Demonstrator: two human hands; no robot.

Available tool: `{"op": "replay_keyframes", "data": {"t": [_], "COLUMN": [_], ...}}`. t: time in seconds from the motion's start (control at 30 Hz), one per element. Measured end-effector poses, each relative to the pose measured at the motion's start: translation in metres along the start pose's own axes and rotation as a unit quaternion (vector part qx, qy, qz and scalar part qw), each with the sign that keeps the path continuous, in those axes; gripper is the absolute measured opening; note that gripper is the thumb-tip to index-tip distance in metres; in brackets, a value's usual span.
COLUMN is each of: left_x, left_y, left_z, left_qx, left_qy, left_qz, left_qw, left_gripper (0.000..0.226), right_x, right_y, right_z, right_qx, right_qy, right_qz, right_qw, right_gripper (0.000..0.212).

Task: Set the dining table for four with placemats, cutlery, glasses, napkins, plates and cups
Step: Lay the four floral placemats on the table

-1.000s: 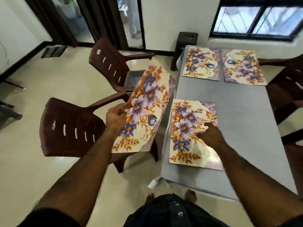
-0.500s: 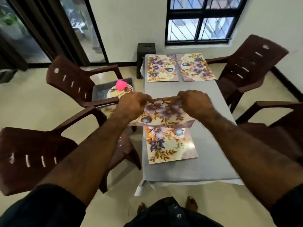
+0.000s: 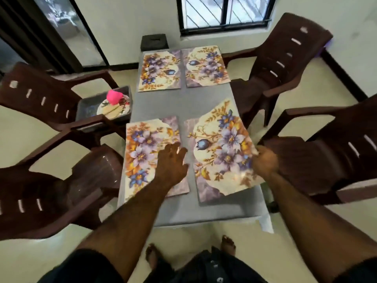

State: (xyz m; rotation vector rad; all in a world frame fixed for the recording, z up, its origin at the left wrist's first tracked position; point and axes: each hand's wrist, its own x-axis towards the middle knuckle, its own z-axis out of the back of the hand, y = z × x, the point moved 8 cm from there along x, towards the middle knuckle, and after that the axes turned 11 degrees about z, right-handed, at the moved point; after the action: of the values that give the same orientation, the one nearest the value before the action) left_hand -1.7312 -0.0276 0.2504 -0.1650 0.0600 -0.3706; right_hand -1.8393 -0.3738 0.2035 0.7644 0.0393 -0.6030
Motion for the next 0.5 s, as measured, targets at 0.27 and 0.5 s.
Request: {"op": "replay_keyframes", "data": {"t": [0.27, 0.5], "left_x": [-0.055, -0.039], "left_y": [-0.022, -0.006], "left_z": [-0.131, -0.142], "left_qx": [0.109, 0.107], "left_qy": [0.217, 0.230], "left_qz": [0.051, 0.044], "left_qw": [0.969, 0.966], "left_gripper": [0.088, 0.098], "right_x": [-0.015, 0.010], "right_y": [-0.040, -0.023], "right_z": [-0.044, -0.061], "right_qx": [-0.192, -0.356], "right_qy": [0.154, 0.161], "right_qz": [0.109, 0.261], "right_qw": [0.963, 0.882], "right_gripper": [0.066, 0.087]}}
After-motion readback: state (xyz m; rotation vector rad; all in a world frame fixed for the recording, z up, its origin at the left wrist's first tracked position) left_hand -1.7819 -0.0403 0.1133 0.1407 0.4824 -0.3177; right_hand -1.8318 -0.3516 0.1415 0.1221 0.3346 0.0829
